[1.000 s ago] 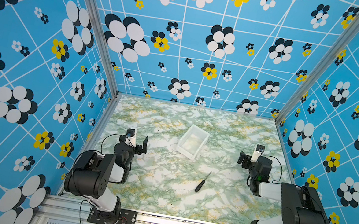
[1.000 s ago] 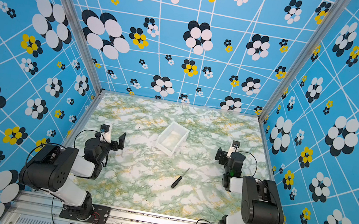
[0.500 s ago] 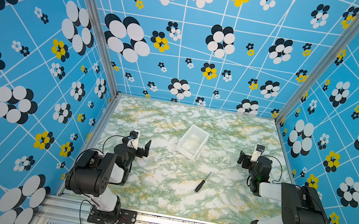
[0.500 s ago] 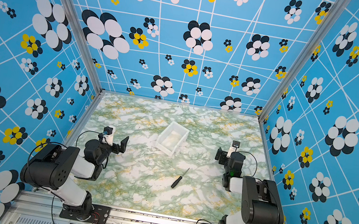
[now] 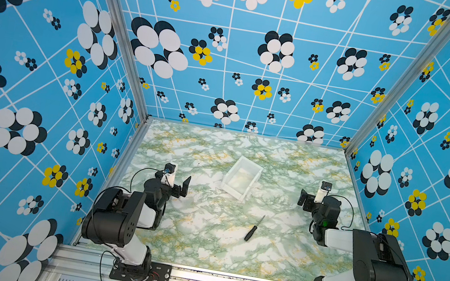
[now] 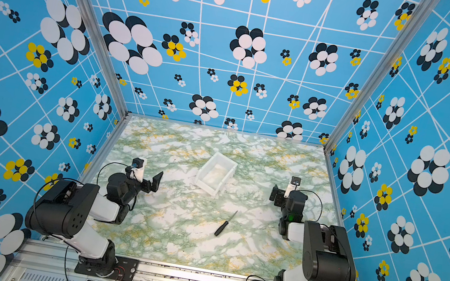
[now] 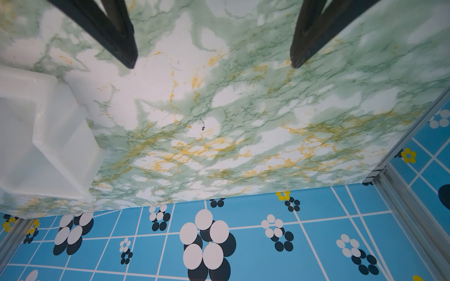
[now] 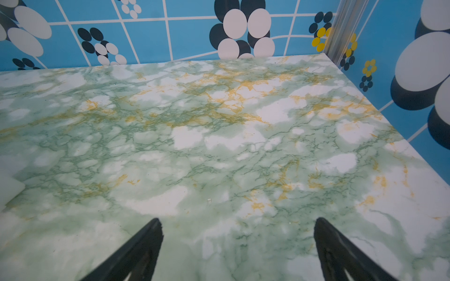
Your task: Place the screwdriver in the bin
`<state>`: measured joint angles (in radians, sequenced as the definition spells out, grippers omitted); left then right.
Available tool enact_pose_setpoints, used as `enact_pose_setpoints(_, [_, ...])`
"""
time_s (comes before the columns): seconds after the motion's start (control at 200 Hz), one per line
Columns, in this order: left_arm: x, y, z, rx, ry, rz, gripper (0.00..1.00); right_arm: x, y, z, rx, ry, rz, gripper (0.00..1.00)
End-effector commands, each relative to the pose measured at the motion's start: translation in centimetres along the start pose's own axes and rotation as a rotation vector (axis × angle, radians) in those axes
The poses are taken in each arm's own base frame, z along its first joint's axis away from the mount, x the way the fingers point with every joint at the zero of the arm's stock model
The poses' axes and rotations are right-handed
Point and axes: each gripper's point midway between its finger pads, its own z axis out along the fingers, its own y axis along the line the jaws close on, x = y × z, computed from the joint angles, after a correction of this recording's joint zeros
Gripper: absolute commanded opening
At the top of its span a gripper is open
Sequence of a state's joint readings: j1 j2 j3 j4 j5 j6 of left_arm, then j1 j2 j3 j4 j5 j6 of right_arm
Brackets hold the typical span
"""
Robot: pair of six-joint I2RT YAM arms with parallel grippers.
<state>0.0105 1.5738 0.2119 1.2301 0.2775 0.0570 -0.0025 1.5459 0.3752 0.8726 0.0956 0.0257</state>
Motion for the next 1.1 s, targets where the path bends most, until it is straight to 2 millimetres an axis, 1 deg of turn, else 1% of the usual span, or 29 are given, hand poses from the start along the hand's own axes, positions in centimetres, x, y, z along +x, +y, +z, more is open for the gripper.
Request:
enact_pose_setpoints(0.0, [-1.2,-0.5,0.2,0.019,-0.012,0.024,0.99,-1.5,0.0,0.0,0.008,-0.045,0.011,0.99])
enact_pose_setpoints(0.055, [-1.6,0.0,0.3,-0.005,-0.002,0.014,0.99,-2.0,-0.1,-0.4,0.011,-0.048,0.009,0.99])
enact_pose_setpoints(0.115, [-1.9,0.2,0.4,-0.014,0.019,0.006,0.99,-2.9,-0.6,-1.0,0.036,-0.04,0.017,0.99])
enact_pose_setpoints(0.16, [-2.7,0.2,0.4,-0.015,0.032,0.001,0.99,-3.3,-0.7,-1.6,0.045,-0.03,0.015,0.99])
enact_pose_setpoints(0.22, [-3.2,0.5,0.4,-0.034,0.059,-0.015,0.99,-4.0,-1.0,-2.4,0.057,-0.02,0.019,0.99])
enact_pose_setpoints(0.265, [-3.4,0.7,0.4,-0.048,0.077,-0.02,0.99,-4.5,-1.3,-3.1,0.075,0.001,0.035,0.99])
enact_pose_setpoints(0.325, [-2.9,0.8,0.4,-0.053,0.142,-0.019,0.99,-5.0,-1.9,-4.2,0.115,0.054,0.081,0.99])
enact_pose_setpoints(0.385, [-2.8,1.1,0.4,-0.07,0.215,-0.028,0.99,-6.0,-2.3,-5.5,0.138,0.112,0.163,0.99])
enact_pose_setpoints(0.41, [-2.6,1.2,0.2,-0.07,0.249,-0.03,0.99,-6.7,-2.4,-6.3,0.152,0.128,0.235,0.99])
enact_pose_setpoints(0.455, [-2.9,1.0,-0.1,-0.062,0.288,-0.025,0.99,-7.7,-2.8,-7.8,0.185,0.154,0.386,0.99])
enact_pose_setpoints(0.495, [-3.0,0.6,-0.5,-0.038,0.329,-0.012,0.99,-8.7,-2.0,-9.1,0.142,0.185,0.446,0.99])
enact_pose_setpoints(0.55, [-3.3,0.1,-1.1,-0.015,0.389,0.008,0.99,-9.9,0.5,-10.6,-0.012,0.22,0.414,0.99])
enact_pose_setpoints(0.595, [-3.4,-0.1,-1.7,-0.004,0.438,0.021,0.99,-10.0,1.5,-10.9,-0.074,0.209,0.468,0.99])
enact_pose_setpoints(0.63, [-3.8,-0.2,-2.2,0.0,0.461,0.024,0.99,-10.0,2.2,-11.2,-0.115,0.204,0.504,0.99])
enact_pose_setpoints(0.68, [-4.4,-0.6,-3.0,0.015,0.484,0.027,0.99,-9.3,2.4,-11.3,-0.111,0.238,0.553,0.99])
enact_pose_setpoints(0.715, [-5.0,-0.7,-3.5,0.016,0.489,0.022,0.99,-8.2,2.3,-11.4,-0.086,0.292,0.572,0.99])
enact_pose_setpoints(0.755, [-5.8,-0.8,-4.1,0.013,0.486,0.012,0.99,-7.0,2.8,-11.6,-0.077,0.359,0.567,0.99])
enact_pose_setpoints(0.83, [-7.4,-1.1,-5.2,0.015,0.474,-0.006,0.99,-5.2,3.8,-12.4,-0.038,0.457,0.502,0.99])
enact_pose_setpoints(0.84, [-7.6,-1.1,-5.3,0.014,0.473,-0.009,0.99,-5.0,4.6,-12.7,-0.051,0.472,0.478,0.99])
enact_pose_setpoints(0.86, [-8.0,-1.2,-5.5,0.012,0.471,-0.013,0.99,-4.6,5.2,-13.0,-0.051,0.495,0.446,0.99])
enact_pose_setpoints(0.935, [-9.5,-1.2,-6.1,0.002,0.474,-0.021,0.99,-3.1,6.5,-14.1,-0.028,0.565,0.363,0.99])
enact_pose_setpoints(1.02, [-10.7,-1.3,-6.6,0.006,0.491,-0.016,0.99,-1.0,8.0,-15.2,-0.021,0.659,0.312,0.91])
enact_pose_setpoints(1.07, [-11.0,-1.5,-6.9,0.023,0.515,-0.012,0.99,0.2,8.9,-15.9,-0.021,0.715,0.292,0.9])
enact_pose_setpoints(1.095, [-11.0,-1.7,-7.1,0.035,0.526,-0.014,0.99,0.8,9.4,-16.3,-0.024,0.734,0.28,0.87])
